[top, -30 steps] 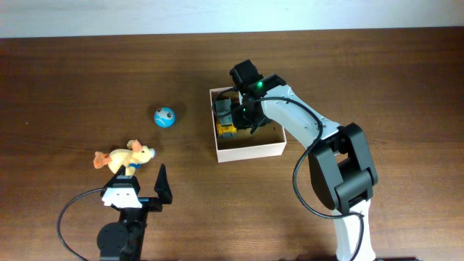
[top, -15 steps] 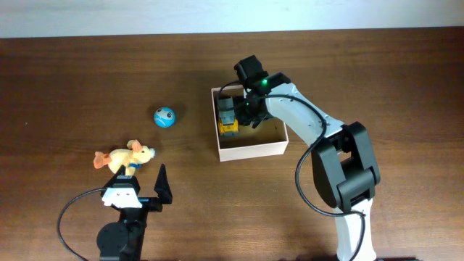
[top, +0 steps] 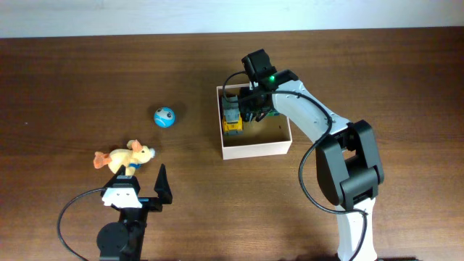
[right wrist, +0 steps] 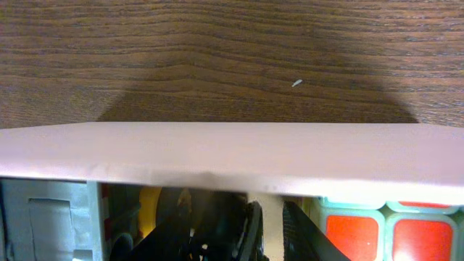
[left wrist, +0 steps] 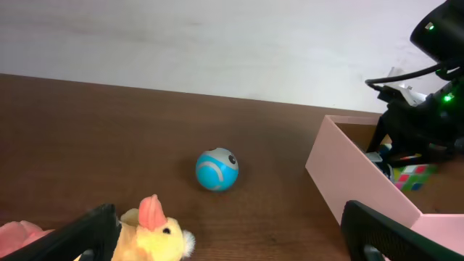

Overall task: Pack container
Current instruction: 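Open the right gripper, lift it out and retract to the right, then move the left gripper forward over the yellow plush chick, then lower the left gripper and close it on the plush chick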

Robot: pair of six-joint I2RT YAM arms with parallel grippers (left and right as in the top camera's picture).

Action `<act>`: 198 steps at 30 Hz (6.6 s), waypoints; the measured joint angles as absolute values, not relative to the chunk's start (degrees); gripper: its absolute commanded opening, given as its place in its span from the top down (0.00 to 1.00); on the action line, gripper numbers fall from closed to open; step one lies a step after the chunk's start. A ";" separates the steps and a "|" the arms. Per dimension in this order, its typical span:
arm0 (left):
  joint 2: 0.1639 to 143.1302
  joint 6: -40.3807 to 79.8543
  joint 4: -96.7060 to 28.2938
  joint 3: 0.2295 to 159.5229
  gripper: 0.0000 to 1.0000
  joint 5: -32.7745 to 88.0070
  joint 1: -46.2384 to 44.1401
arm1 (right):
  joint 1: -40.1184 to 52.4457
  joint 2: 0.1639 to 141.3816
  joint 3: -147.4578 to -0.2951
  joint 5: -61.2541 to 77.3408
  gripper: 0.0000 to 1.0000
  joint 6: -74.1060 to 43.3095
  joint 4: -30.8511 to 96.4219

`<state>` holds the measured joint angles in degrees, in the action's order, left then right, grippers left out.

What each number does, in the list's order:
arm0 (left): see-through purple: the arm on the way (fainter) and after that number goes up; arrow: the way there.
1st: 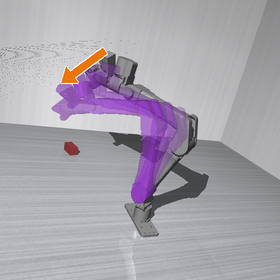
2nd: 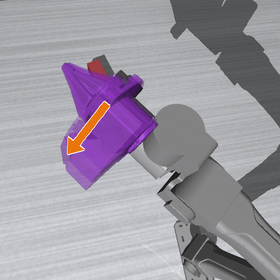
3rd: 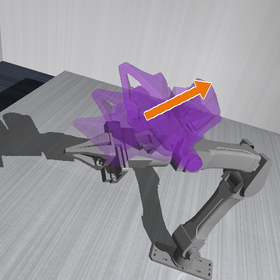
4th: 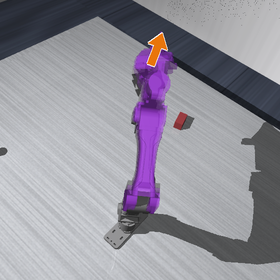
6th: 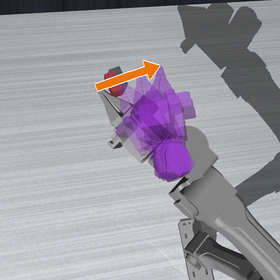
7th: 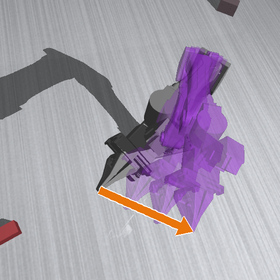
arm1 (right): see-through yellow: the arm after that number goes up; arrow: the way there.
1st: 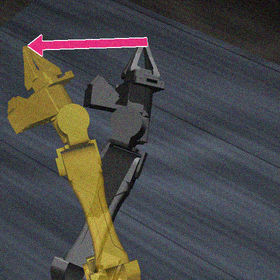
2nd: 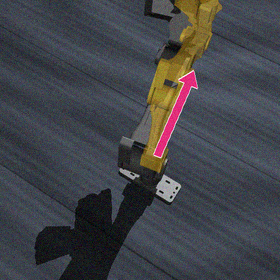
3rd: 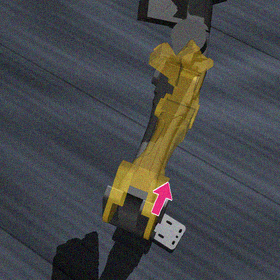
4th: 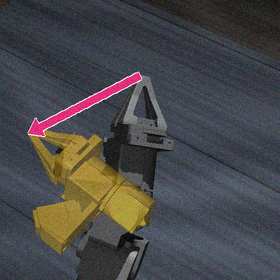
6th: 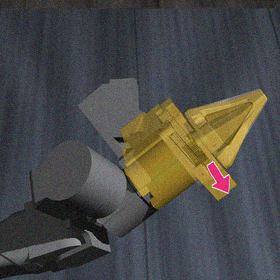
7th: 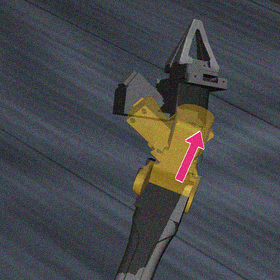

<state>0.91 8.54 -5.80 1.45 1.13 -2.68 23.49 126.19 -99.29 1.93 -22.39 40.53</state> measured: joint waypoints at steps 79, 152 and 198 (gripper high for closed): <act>0.91 8.54 -5.80 1.45 0.01 1.13 -2.68 | -5.02 126.65 -137.27 -16.51 0.01 -39.31 94.87; 85.73 6.72 -47.46 64.51 0.01 10.15 -2.83 | -10.85 126.65 -137.36 -14.46 0.01 -41.65 96.97; 101.69 18.70 -43.27 62.89 0.56 -22.63 -2.76 | -10.85 126.65 -137.36 -14.44 0.01 -41.63 96.99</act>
